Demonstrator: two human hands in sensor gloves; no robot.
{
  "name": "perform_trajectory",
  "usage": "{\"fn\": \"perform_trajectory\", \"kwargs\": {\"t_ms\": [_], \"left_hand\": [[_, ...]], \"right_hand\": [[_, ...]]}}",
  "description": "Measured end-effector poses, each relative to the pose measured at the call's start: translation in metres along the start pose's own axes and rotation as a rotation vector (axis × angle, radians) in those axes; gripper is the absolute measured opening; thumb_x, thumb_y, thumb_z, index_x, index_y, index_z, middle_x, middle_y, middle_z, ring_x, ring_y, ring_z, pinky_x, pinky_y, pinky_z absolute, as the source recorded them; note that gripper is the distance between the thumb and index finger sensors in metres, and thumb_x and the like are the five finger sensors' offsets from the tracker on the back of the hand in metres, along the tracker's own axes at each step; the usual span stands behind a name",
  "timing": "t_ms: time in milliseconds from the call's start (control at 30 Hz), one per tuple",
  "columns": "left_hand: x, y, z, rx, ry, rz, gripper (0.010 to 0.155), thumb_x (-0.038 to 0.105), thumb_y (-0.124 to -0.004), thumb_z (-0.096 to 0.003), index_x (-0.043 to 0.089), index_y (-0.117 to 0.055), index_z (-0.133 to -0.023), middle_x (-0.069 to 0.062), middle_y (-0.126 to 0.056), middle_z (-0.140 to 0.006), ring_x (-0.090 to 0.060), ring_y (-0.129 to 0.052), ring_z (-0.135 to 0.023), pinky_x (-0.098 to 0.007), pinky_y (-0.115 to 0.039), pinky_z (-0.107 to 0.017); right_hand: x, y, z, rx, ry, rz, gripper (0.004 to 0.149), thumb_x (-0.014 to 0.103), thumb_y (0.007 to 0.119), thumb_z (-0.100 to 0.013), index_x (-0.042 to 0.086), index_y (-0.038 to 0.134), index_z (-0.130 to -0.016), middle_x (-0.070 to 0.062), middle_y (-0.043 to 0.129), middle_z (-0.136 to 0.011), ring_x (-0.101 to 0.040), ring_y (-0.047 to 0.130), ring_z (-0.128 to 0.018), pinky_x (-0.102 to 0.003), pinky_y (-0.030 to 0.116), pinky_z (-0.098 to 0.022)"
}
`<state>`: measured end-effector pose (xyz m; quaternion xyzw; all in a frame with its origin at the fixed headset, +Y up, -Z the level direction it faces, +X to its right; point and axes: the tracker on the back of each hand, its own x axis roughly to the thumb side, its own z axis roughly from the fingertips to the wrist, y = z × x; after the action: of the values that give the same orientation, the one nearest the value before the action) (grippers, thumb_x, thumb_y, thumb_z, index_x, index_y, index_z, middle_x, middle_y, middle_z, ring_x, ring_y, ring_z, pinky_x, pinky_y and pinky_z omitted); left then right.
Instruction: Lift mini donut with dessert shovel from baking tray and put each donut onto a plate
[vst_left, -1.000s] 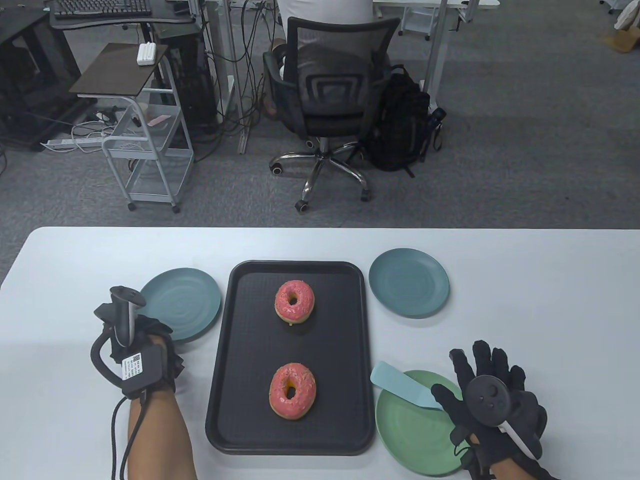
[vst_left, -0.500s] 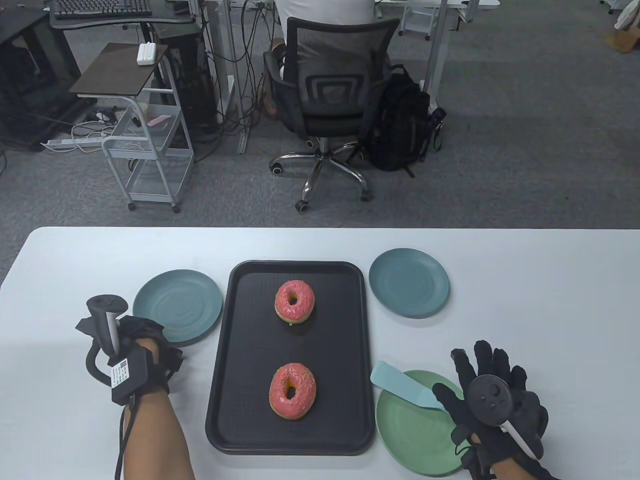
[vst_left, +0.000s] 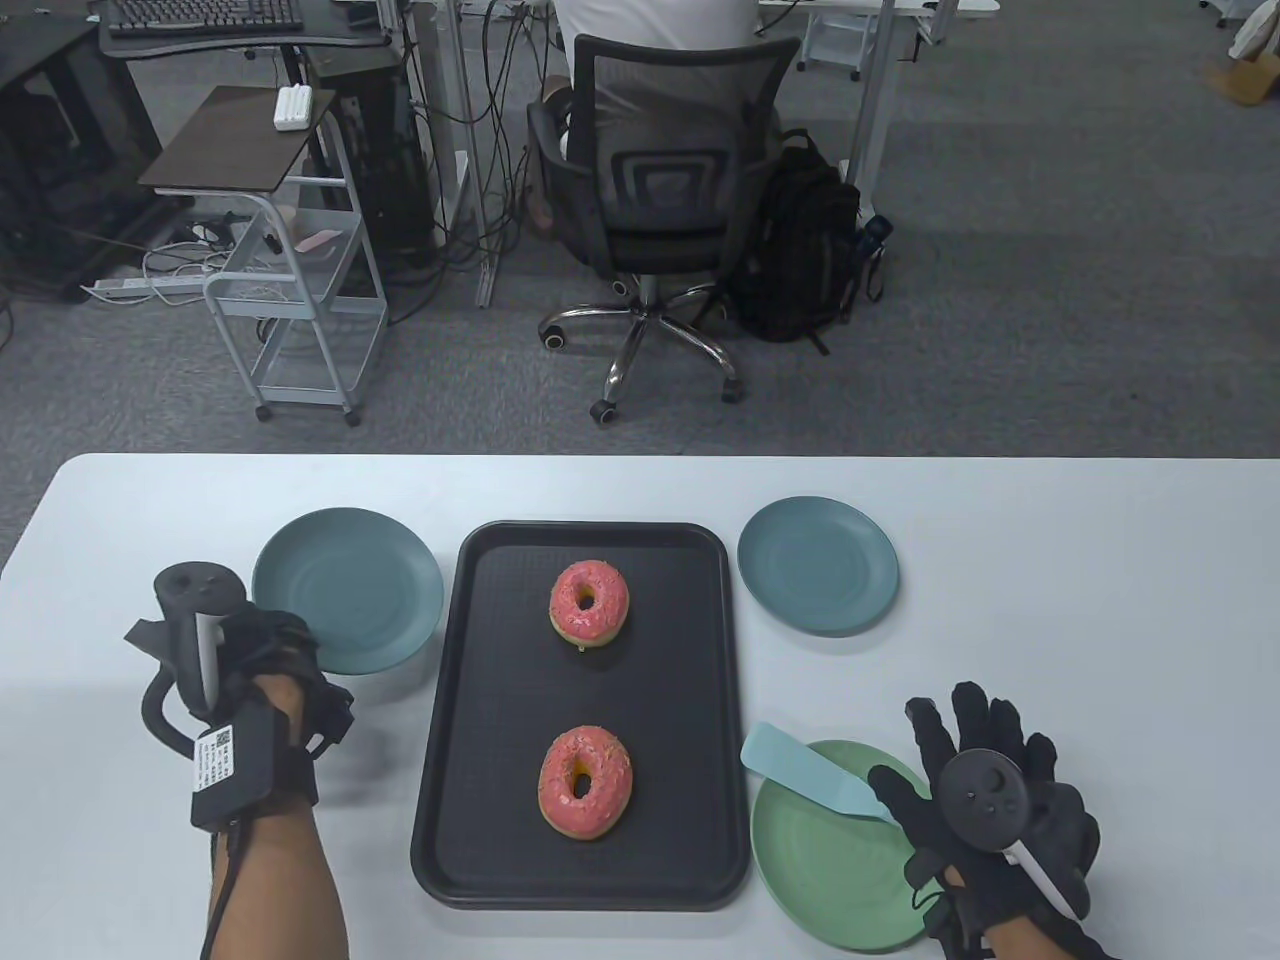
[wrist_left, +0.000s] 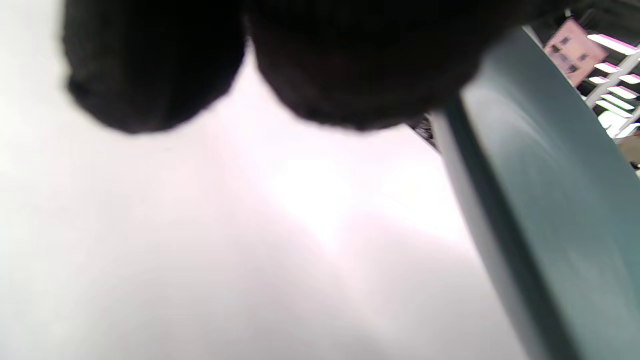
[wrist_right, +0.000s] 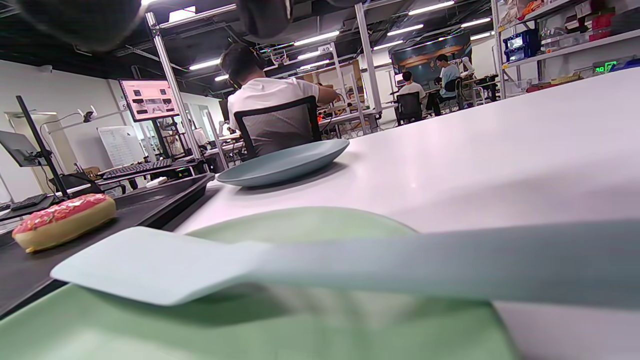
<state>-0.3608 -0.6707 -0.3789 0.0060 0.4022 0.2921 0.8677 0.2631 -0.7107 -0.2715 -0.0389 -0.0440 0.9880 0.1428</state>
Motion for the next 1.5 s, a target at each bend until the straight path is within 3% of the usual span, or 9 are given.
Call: {"fn": "perform_trajectory", "kwargs": {"t_ms": [300,600,933,1033,1233,1500], "left_hand": [[0.029,-0.030,0.085,-0.271,-0.293,0.191,0.048,0.043,-0.080,-0.0366,0.021,-0.069,-0.078,0.007,-0.101,-0.054,-0.001,-0.108,-0.010,-0.030,-0.099,-0.019],[0.025,-0.082,0.156,-0.453,-0.441,0.200,0.049,0.043,-0.080,-0.0369,0.021,-0.069,-0.079,0.006,-0.101,-0.053,-0.002,-0.108,-0.011,-0.031,-0.098,-0.020],[0.010,-0.107,0.160,-0.496,-0.454,0.154,0.049,0.043,-0.080,-0.0368,0.020,-0.069,-0.079,0.005,-0.101,-0.053,-0.002,-0.108,-0.011,-0.032,-0.098,-0.020],[0.007,-0.110,0.156,-0.516,-0.441,0.166,0.049,0.043,-0.080,-0.0369,0.020,-0.069,-0.079,0.005,-0.101,-0.053,-0.002,-0.108,-0.011,-0.032,-0.098,-0.020],[0.004,-0.109,0.152,-0.553,-0.443,0.203,0.049,0.043,-0.080,-0.0370,0.020,-0.069,-0.079,0.005,-0.101,-0.053,-0.002,-0.108,-0.011,-0.031,-0.098,-0.020],[0.007,-0.107,0.154,-0.589,-0.480,0.225,0.049,0.043,-0.079,-0.0376,0.021,-0.068,-0.080,0.006,-0.100,-0.055,-0.002,-0.108,-0.013,-0.031,-0.098,-0.022]], "right_hand": [[-0.004,0.002,0.000,0.017,0.025,0.007,0.083,0.065,0.069,-0.042,0.025,0.043,-0.110,-0.021,0.024,-0.123,-0.054,0.024,-0.109,-0.073,0.014,-0.072],[-0.006,0.007,0.001,0.036,0.046,0.023,0.082,0.065,0.068,-0.042,0.025,0.044,-0.110,-0.021,0.025,-0.123,-0.054,0.025,-0.108,-0.073,0.014,-0.072],[-0.007,0.014,0.000,0.055,0.064,0.058,0.082,0.065,0.068,-0.043,0.025,0.045,-0.110,-0.021,0.025,-0.123,-0.054,0.025,-0.108,-0.073,0.014,-0.072],[0.002,0.013,0.001,0.038,0.035,0.048,0.079,0.064,0.068,-0.043,0.023,0.049,-0.108,-0.022,0.034,-0.121,-0.054,0.035,-0.107,-0.072,0.019,-0.073],[0.061,0.003,0.011,0.016,-0.132,0.065,0.074,0.062,0.068,-0.044,0.019,0.059,-0.104,-0.022,0.062,-0.113,-0.048,0.068,-0.096,-0.068,0.044,-0.075],[0.134,0.008,-0.009,0.096,-0.163,-0.041,0.066,0.055,0.059,-0.047,0.014,0.065,-0.099,-0.022,0.079,-0.099,-0.045,0.082,-0.081,-0.064,0.058,-0.069]]}}
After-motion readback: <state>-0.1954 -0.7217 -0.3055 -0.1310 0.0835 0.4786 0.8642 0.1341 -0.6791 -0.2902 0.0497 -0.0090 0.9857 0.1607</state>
